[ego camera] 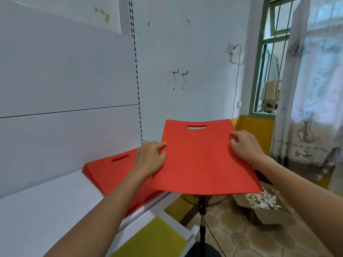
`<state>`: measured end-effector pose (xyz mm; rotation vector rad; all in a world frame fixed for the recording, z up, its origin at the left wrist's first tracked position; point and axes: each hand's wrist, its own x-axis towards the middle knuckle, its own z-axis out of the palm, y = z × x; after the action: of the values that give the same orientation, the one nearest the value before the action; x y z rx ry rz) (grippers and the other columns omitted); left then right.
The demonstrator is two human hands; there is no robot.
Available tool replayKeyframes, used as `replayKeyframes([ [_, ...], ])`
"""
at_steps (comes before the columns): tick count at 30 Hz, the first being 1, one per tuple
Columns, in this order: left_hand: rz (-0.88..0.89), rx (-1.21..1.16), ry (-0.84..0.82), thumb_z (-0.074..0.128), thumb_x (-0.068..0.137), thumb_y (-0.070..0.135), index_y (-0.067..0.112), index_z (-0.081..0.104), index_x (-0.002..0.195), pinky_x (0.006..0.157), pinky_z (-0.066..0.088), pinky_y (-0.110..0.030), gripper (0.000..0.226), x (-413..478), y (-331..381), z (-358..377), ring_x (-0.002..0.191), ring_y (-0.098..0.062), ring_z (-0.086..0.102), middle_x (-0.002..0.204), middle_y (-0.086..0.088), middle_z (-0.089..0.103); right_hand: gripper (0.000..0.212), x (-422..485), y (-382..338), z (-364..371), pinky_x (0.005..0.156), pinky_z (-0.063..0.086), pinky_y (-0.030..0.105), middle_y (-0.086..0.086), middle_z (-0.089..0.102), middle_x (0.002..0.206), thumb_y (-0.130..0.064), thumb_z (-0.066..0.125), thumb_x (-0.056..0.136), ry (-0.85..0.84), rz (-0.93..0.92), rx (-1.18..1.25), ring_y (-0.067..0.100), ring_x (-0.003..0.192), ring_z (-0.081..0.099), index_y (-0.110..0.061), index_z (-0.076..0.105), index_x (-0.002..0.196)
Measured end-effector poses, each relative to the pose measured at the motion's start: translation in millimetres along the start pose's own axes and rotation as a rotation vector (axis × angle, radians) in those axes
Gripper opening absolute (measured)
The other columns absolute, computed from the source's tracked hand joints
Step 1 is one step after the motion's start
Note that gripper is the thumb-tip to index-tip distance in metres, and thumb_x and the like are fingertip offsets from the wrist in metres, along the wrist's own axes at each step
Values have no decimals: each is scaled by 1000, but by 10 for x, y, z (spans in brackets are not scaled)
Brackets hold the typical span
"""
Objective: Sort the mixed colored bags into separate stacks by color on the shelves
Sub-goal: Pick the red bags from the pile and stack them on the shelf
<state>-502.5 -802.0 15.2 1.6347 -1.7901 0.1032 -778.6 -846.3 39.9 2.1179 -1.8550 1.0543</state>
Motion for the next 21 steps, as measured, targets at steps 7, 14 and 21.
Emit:
replayKeyframes([
  [7, -193, 80, 135, 54, 87, 20, 20, 59, 124, 103, 33, -33, 37, 201, -424, -134, 121, -24, 45, 127, -1, 60, 26, 847, -479, 677, 85, 41, 37, 24, 61, 108, -8, 51, 83, -88, -216, 163, 37, 104, 55, 2, 63, 103],
  [14, -516, 224, 236, 42, 77, 35, 20, 60, 124, 101, 35, -33, 52, -45, -656, -375, 116, -25, 48, 122, -4, 62, 35, 1187, -1163, 1291, 97, 41, 41, 26, 57, 120, -8, 51, 85, -281, -436, 357, 38, 114, 51, 6, 59, 116],
  [21, -773, 326, 137, 50, 81, 35, 20, 47, 135, 103, 36, -38, 57, -419, -659, -184, 121, -26, 43, 127, -7, 54, 35, 1081, -1350, 1827, 94, 42, 37, 23, 56, 119, -10, 51, 84, -485, -558, 429, 36, 111, 52, 5, 56, 116],
])
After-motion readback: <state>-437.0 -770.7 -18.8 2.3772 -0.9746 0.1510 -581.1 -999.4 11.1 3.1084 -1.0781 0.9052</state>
